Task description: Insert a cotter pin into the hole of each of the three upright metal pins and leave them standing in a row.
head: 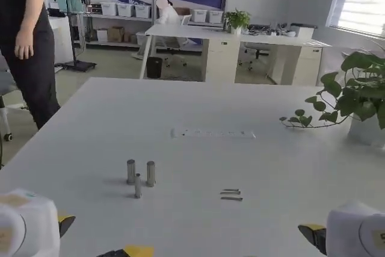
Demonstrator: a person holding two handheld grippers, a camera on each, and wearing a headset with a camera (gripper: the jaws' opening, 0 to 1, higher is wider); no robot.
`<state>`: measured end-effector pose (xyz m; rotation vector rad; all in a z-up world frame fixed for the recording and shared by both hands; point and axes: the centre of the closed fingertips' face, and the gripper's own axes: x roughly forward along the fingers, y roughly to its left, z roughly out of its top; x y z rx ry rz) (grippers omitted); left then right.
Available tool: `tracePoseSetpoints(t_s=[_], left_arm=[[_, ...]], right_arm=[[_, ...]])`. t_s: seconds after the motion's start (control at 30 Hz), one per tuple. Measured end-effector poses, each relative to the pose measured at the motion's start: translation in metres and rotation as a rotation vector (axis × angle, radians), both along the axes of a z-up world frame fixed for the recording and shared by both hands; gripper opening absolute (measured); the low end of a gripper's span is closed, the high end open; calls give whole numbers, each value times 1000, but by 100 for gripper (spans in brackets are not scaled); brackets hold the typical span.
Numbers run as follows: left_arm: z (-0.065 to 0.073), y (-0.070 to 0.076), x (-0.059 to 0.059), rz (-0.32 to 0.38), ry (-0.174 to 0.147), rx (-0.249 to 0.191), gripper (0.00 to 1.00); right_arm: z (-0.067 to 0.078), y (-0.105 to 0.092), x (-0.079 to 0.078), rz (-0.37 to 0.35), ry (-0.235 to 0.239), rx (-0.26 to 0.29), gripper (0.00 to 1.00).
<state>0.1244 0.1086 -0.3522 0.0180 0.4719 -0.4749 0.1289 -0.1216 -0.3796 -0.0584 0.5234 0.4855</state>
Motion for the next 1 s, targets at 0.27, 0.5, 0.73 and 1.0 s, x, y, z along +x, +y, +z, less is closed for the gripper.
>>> tracePoseSetpoints(t_s=[0.27,0.5,0.73,1.0], left_arm=[[-9,4,34,6,3,-27,66],[-17,6,81,-1,-36,2,52],[-32,4,127,-1,-50,-11,44],[-44,0,170,-8,-74,-3,34]], right_arm=[[-2,1,19,-4,15,-5,83],[-6,3,35,-4,22,7,80],[-8,3,50,-16,20,14,78],[-11,5,59,-16,28,7,75]])
